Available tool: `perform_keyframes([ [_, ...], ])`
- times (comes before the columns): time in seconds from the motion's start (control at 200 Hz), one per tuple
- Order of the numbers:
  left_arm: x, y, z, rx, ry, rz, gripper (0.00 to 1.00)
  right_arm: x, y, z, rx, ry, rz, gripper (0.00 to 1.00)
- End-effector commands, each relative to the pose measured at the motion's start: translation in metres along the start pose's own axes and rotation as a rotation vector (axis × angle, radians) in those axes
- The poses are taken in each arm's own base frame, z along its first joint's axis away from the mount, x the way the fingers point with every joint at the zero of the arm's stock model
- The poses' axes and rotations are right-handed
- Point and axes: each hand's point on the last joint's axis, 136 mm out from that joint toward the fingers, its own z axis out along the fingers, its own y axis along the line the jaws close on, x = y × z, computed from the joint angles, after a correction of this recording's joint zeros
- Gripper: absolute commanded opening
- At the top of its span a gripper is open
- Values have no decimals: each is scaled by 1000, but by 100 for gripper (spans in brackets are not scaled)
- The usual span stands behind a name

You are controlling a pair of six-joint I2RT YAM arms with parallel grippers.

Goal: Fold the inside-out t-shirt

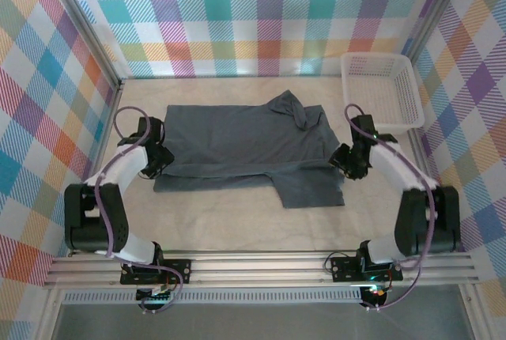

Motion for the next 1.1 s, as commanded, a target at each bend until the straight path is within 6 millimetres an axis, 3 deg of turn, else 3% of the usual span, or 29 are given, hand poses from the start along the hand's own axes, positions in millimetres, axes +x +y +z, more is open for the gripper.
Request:
perform_keyframes([
  [0.0, -10, -18, -47, 164, -72, 51, 50, 43, -41, 1, 75, 65, 72, 49],
  [0.08, 0, -28, -64, 255, -88, 99, 50, 65, -57, 14, 82, 104, 85, 51],
  [0.205, 15, -38, -79, 313, -118, 215, 51, 78, -46, 34, 20, 196, 56, 51],
  [0.265, 19, -40, -79, 319, -127, 248, 51, 78, -35, 42, -16, 228, 28, 43],
  [0.325, 20, -39, -77, 305, -129, 255, 50, 76, -22, 46, -42, 245, -2, 26],
  [0.365, 19, -38, -77, 294, -125, 254, 51, 75, -11, 44, -68, 252, -25, 11],
  [0.42, 19, -39, -78, 290, -122, 253, 51, 76, 8, 36, -113, 257, -66, 0],
  [0.555, 19, -45, -80, 312, -131, 241, 51, 93, 61, 15, -219, 304, -174, 0],
  [0.635, 22, -48, -77, 317, -119, 243, 51, 91, 99, 4, -303, 312, -190, 0],
  [0.71, 26, -53, -73, 321, -102, 255, 51, 68, 130, 3, -361, 269, -135, 0],
  [0.785, 29, -57, -71, 323, -96, 267, 52, 24, 147, 4, -324, 165, -59, 0],
  [0.895, 30, -60, -71, 324, -96, 275, 52, -54, 151, 9, -287, 32, 74, 0],
  [0.98, 30, -58, -70, 317, -99, 276, 52, -100, 145, 21, -253, -10, 111, 0],
  [1.05, 32, -56, -69, 312, -93, 276, 52, -115, 146, 27, -256, 48, 98, 29],
  [1.095, 34, -55, -67, 307, -86, 276, 52, -113, 150, 28, -262, 94, 71, 39],
])
